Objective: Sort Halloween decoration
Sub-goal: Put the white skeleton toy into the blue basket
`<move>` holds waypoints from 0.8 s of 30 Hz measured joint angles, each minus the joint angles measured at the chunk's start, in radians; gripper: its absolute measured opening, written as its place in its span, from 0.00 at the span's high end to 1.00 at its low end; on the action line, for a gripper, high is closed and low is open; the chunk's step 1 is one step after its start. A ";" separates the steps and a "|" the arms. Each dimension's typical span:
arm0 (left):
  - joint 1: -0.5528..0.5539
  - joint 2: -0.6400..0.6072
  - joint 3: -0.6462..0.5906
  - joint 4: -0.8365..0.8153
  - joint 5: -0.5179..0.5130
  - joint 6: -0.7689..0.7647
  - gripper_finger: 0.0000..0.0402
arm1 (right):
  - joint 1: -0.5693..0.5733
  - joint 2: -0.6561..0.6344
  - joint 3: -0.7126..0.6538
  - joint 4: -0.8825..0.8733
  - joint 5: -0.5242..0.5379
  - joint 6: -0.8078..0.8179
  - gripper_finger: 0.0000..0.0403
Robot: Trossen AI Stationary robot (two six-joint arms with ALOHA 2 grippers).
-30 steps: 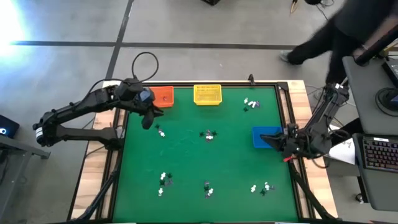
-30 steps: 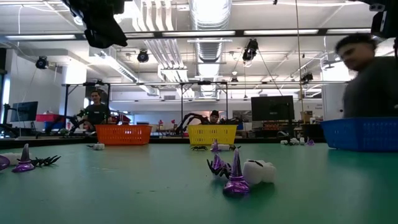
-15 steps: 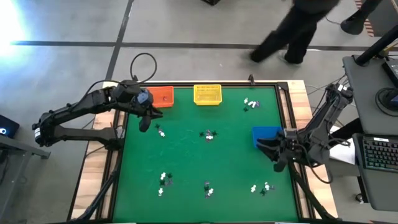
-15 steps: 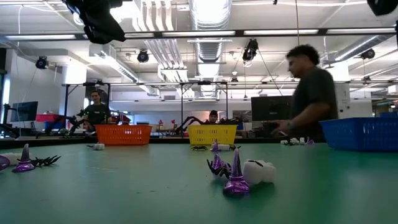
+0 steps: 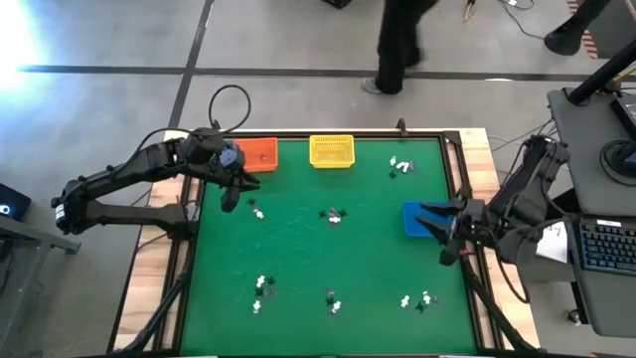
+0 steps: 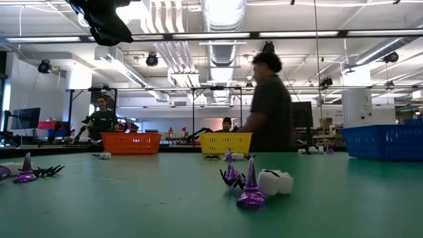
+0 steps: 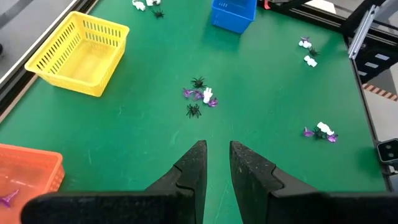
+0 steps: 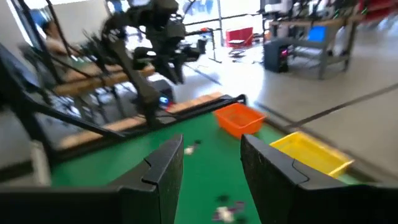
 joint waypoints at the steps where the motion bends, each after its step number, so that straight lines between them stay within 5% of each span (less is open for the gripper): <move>1: 0.000 0.000 0.000 0.000 0.000 0.000 0.87 | -0.010 0.002 0.021 -0.059 -0.001 0.018 0.62; 7: 0.000 0.000 0.000 0.000 0.000 -0.002 0.87 | -0.085 0.016 0.133 -0.364 -0.086 0.358 0.62; 15: 0.000 0.000 0.000 0.000 0.000 0.016 0.87 | -0.180 0.125 0.187 -0.660 -0.449 0.802 0.64; 24: 0.000 0.001 0.000 -0.001 0.000 0.040 0.87 | -0.189 0.270 0.205 -0.681 -0.663 1.155 0.66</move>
